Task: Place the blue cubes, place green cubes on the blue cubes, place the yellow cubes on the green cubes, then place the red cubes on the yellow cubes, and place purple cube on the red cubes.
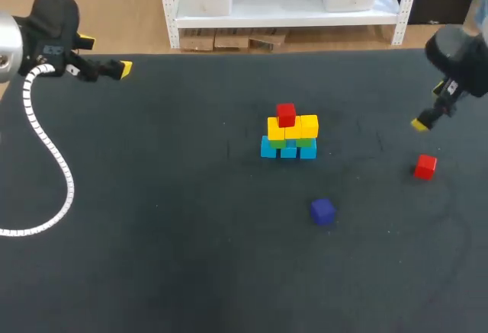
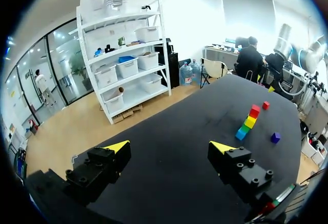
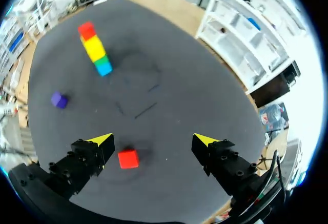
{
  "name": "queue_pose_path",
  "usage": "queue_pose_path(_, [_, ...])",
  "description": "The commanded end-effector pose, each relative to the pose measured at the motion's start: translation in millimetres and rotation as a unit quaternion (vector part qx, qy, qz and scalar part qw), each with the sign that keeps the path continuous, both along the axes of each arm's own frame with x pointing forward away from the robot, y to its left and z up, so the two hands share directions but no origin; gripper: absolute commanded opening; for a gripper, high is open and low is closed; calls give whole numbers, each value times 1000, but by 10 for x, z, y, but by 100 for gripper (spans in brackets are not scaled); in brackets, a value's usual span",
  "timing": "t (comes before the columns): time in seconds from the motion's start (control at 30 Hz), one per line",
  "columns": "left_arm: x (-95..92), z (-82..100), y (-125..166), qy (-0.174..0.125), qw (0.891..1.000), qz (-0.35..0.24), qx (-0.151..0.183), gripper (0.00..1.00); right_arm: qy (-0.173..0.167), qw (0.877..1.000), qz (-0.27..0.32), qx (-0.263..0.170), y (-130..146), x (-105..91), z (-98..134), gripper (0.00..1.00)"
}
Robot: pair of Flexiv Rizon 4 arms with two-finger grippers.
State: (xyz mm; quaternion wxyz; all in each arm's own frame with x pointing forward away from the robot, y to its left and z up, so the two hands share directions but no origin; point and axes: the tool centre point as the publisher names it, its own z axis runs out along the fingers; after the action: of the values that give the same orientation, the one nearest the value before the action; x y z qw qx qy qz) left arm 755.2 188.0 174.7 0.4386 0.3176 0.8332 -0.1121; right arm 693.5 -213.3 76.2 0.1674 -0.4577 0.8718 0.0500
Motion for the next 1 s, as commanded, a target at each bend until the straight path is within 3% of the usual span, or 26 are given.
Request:
queue_pose_path(0.03, [-4,-1,12,-1,1000,-2,-2,100,54,998,38,0,16,-16,-52,100])
queue_pose_path(0.43, [-4,-1,12,-1,1000,-2,-2,100,135,986,100,-22,51,-373,-452,100])
queue_pose_path(0.9, [-4,-1,12,-1,1000,-2,-2,100,179,973,140,-43,-19,-533,-615,100])
queue_pose_path(1.0, [-4,-1,12,-1,1000,-2,-2,100,188,969,144,-66,-47,-538,-695,100])
